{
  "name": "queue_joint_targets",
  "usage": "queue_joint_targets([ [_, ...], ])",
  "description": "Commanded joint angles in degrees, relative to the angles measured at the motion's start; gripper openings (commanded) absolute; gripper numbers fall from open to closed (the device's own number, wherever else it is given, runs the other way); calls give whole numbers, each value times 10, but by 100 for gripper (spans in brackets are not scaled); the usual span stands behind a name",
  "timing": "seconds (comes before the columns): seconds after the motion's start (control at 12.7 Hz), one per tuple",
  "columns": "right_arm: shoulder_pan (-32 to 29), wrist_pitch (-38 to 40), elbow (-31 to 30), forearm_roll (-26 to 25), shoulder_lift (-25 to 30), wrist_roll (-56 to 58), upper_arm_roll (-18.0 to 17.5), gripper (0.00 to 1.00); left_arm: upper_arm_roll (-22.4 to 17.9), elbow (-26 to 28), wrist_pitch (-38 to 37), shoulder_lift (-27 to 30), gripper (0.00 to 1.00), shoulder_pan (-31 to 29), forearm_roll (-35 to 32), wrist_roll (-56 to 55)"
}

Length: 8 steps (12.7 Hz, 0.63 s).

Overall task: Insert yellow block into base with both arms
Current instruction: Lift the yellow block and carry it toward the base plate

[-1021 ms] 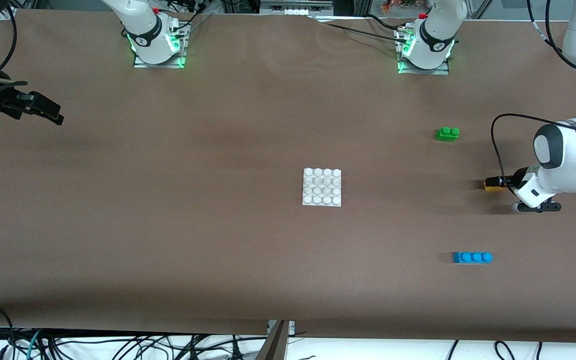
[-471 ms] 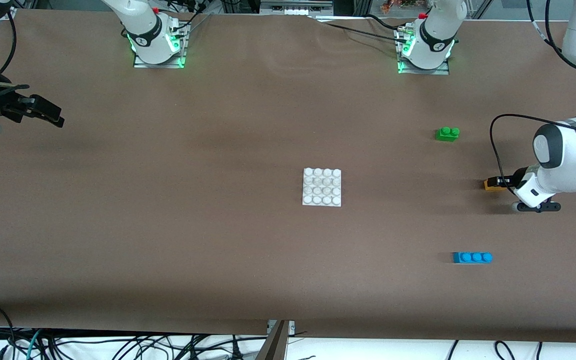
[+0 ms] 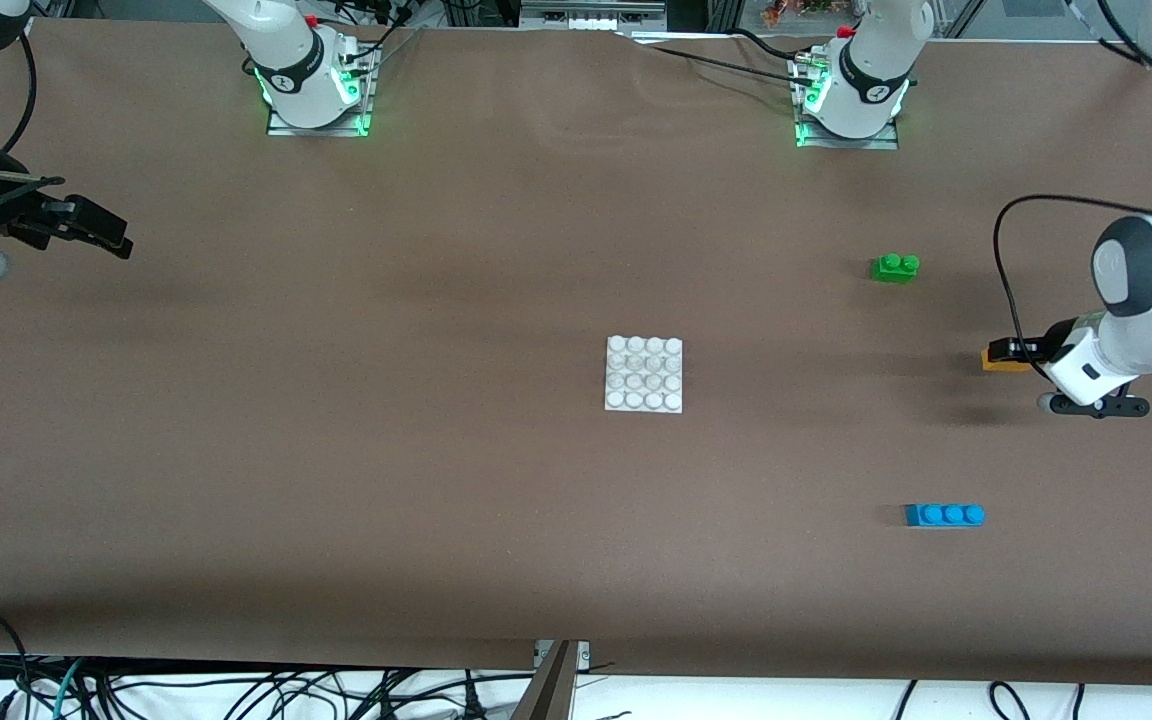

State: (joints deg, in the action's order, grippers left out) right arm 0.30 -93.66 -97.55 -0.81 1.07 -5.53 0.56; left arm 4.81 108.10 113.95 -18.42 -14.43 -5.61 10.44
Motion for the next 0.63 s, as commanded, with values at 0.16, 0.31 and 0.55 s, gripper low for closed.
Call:
queue_joint_targets([
  [0.16, -1, -1, 5, 2, -1, 10, 0, 100, 57, -9, -65, 74, 0, 87, 82, -28],
  [0.31, -1, -1, 5, 2, -1, 10, 0, 100, 65, -10, -63, 71, 0, 137, 108, -101],
  [0.55, -2, -1, 5, 2, -3, 10, 0, 100, 95, -35, -40, 39, 0, 219, 112, -239],
])
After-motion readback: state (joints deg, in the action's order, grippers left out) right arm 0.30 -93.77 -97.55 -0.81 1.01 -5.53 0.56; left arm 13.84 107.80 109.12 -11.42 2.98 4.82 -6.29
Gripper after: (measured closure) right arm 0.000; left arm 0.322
